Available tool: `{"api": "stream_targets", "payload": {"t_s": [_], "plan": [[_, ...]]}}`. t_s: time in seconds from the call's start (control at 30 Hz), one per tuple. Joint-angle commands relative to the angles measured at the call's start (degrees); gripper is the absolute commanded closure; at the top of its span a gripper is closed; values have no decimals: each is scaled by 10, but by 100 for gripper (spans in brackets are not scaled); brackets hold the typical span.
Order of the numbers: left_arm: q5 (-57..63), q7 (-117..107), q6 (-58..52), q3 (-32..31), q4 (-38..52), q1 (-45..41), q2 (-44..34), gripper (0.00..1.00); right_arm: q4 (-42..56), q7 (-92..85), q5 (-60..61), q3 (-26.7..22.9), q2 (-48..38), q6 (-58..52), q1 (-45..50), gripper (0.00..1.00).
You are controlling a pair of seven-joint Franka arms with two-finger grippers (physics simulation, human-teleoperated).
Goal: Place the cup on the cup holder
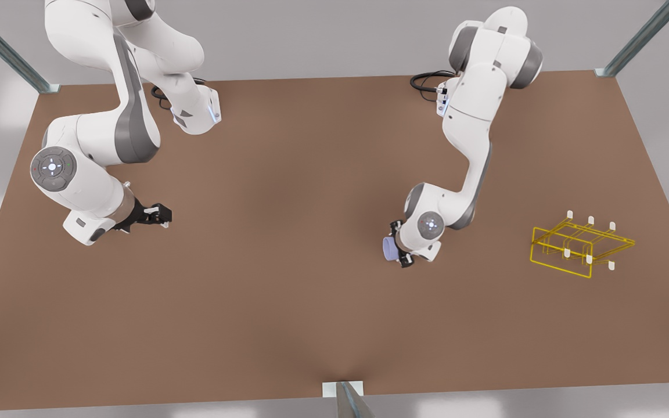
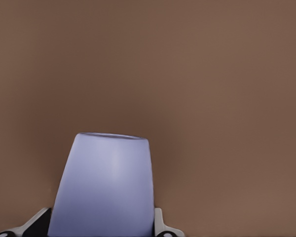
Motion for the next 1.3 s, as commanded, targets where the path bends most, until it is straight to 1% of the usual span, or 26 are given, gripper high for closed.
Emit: {"api": "stream_targets", "payload": {"t_s": [0.0, 0.03, 0.07, 0.1, 0.13, 0.27, 0.33, 0.37, 0.4, 0.43, 0.47, 0.53, 0.57, 0.63, 0.7, 0.73, 0.77, 0.8, 0.93, 1.03, 1.13, 1.27], "plan": [[-1, -95, 1, 0, 1, -1, 4, 0, 0, -17, 0, 0, -1, 0, 1, 0], [-2, -95, 2, 0, 1, -1, 5, 0, 0, -17, 0, 0, -1, 0, 0, 0], [-2, -95, 2, 0, 1, -1, 5, 7, 0, -18, 0, 0, -1, 0, 0, 0], [-4, -95, 1, 0, 7, -1, 4, 24, 0, -17, 0, 0, -1, 0, 0, 0], [-4, -95, -4, 0, 11, -1, 3, 26, 0, -17, 0, 0, -1, 0, 0, 0], [-2, -85, -12, 1, 13, 0, -24, 25, 0, -18, 0, 0, -1, 0, 0, 0], [21, -83, -180, 18, 102, 1, -24, 25, 0, -18, 0, 0, -1, -1, 0, 0], [112, -91, -273, 22, 137, 0, -28, 25, 0, -18, 0, 0, -1, 0, 0, 0], [174, -91, -327, 22, 163, 0, -28, 25, -1, -18, 0, 0, -1, 0, 0, 0], [224, -91, -342, 29, 168, -14, -28, 25, 0, -18, 0, 0, -1, -1, 0, 0], [239, -84, -348, 74, 164, -44, -38, 25, 0, -18, -1, 0, -1, 0, 0, 0], [244, -20, -355, 316, 139, -223, -32, 25, 0, -18, -1, 0, -1, 0, 0, 0], [243, 5, -353, 363, 132, -260, -28, 25, -1, -18, -1, 0, -1, -1, 0, 0], [223, 51, -355, 461, 126, -326, 5, 25, -1, -18, -1, 0, -1, -1, 0, 0], [175, 134, -350, 579, 113, -403, 47, 25, 0, -20, -1, 0, 0, -1, -1, 0], [167, 143, -351, 596, 113, -414, 61, 25, 0, -20, -1, 0, 0, -1, -1, 0], [156, 156, -351, 630, 105, -438, 96, 25, -1, -21, -1, 0, 0, -1, -1, 0], [155, 158, -347, 642, 95, -450, 112, 25, -1, -22, -1, 0, 0, -1, -1, 0], [167, 212, -343, 719, 96, -470, 196, 25, -1, -23, -1, 0, 3, -3, -1, 0], [177, 243, -308, 731, 102, -453, 271, 25, 1, -23, 0, 0, 5, -3, -1, 0], [184, 258, -295, 731, 101, -428, 283, 25, 1, -24, 0, 0, 6, -4, -1, 0], [249, 257, -269, 729, 99, -392, 298, 25, 1, -24, 0, 0, 6, -3, -1, 0]]}}
